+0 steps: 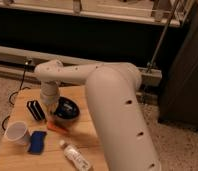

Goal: Drag the ceramic bowl in a circle

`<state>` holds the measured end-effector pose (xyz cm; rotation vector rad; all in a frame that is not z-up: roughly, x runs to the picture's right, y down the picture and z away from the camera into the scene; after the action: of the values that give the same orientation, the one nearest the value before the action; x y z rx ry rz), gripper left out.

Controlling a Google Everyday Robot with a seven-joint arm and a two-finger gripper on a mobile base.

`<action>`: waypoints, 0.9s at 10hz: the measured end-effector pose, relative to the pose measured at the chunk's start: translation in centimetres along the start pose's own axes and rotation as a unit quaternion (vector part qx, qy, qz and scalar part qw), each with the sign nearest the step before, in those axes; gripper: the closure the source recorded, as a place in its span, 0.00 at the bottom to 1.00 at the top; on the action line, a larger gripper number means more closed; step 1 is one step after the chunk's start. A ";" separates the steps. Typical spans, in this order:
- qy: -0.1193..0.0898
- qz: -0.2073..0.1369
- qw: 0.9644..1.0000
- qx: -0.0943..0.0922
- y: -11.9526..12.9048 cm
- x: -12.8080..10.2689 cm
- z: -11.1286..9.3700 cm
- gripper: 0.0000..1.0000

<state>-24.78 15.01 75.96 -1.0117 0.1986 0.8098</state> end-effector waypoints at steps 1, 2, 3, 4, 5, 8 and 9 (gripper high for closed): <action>0.020 0.014 1.000 -0.017 0.7 4.6 1.2 1.00; 0.036 0.039 0.998 -0.033 0.9 9.5 2.3 1.00; 0.042 0.059 0.997 -0.038 0.7 12.3 2.6 1.00; 0.044 0.079 0.995 -0.039 0.0 14.7 2.8 1.00; 0.039 0.109 0.993 -0.032 -1.6 17.1 2.5 1.00; -0.002 0.197 0.980 0.011 -9.2 21.8 0.2 1.00; -0.018 0.218 0.975 0.024 -12.0 22.3 -0.7 1.00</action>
<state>-0.83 22.52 72.55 -0.9180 0.4162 1.2158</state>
